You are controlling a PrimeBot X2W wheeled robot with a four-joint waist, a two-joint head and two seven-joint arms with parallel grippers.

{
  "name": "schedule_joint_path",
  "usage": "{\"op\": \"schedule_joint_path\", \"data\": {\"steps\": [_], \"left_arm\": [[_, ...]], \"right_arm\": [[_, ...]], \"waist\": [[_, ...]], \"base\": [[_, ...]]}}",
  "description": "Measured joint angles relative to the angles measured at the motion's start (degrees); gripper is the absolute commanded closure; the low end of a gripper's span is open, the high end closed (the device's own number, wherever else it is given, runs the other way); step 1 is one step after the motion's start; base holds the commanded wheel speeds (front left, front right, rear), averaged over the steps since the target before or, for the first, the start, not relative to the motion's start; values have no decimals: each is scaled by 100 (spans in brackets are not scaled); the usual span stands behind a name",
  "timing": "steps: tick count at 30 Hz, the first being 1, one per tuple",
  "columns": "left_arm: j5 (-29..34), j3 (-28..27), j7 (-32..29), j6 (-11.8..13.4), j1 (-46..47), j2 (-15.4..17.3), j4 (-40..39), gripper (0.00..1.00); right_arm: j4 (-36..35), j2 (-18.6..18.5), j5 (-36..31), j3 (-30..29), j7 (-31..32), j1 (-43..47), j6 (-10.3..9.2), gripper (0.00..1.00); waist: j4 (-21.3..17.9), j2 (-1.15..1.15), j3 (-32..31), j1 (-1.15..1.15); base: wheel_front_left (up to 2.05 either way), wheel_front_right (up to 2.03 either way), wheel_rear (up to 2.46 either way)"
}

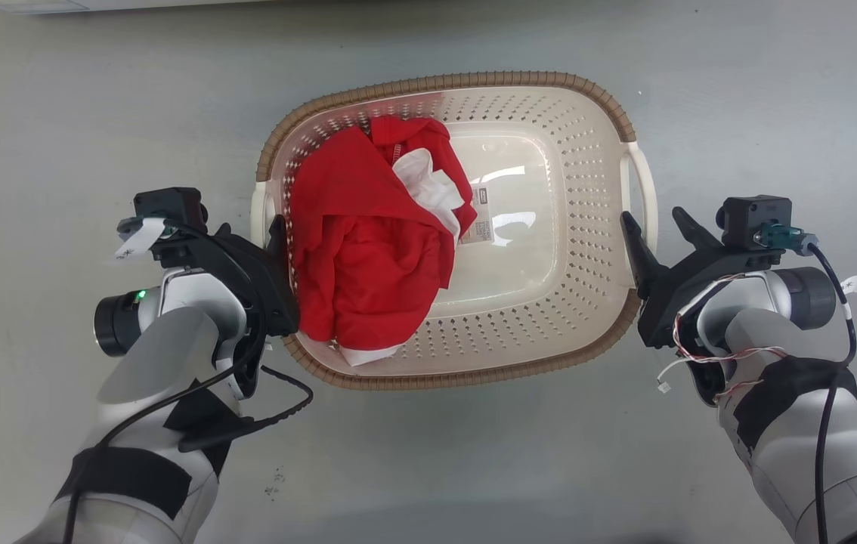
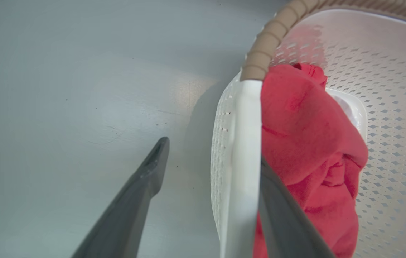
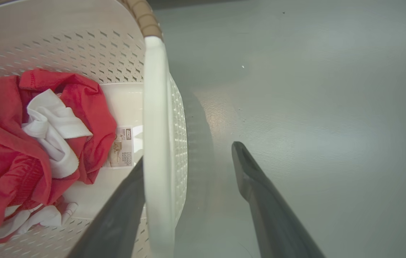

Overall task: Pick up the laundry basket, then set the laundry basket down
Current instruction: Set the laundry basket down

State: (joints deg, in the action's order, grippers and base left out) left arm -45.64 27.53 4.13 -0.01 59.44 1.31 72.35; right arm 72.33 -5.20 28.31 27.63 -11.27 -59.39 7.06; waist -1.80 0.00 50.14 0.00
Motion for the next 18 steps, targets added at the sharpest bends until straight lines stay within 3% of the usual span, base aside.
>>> {"op": "schedule_joint_path", "data": {"steps": [9,18], "left_arm": [[10,112,54,-57,5,14,19,0],[298,444,370,-199,-9,27,2,0]], "right_arm": [[7,-5,51,-3,-93,14,1,0],[18,-249,152,-132,-205,189,4,0]], "waist": [[23,0,-236,0],[40,0,-754,0]], "base": [[0,0,0],[0,0,0]]}}
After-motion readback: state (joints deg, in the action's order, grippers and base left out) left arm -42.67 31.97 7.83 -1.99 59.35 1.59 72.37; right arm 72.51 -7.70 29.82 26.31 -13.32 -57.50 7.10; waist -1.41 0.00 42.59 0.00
